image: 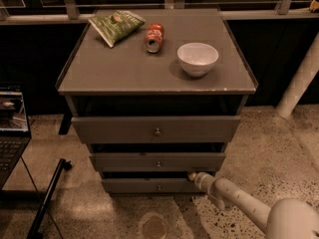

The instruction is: Open bottom drawer

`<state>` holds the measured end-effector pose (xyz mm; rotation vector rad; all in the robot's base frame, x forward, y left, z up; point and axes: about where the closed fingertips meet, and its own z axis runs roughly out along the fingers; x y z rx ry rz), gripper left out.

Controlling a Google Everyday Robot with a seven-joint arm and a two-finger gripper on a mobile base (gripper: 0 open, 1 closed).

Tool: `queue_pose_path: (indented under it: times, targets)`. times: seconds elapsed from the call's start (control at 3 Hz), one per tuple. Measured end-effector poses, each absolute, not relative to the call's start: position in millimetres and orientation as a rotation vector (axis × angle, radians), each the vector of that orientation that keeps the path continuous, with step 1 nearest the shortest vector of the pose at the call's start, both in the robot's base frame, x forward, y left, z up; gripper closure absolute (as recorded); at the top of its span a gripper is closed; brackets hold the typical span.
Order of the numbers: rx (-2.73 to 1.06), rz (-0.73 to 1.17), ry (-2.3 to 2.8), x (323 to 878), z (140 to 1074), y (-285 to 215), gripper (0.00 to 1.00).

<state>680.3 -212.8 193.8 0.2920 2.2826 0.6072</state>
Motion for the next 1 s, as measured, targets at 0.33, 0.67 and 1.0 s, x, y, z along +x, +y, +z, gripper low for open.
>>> queue_pose_path:
  times: [0.33, 0.67, 1.0]
  targets:
    - [0.295, 0.601, 2.301, 679, 193, -213, 1.0]
    - [0.326, 0.621, 2.371, 677, 197, -188, 1.0]
    - [0.311, 0.67, 2.54, 648, 186, -158, 1.0]
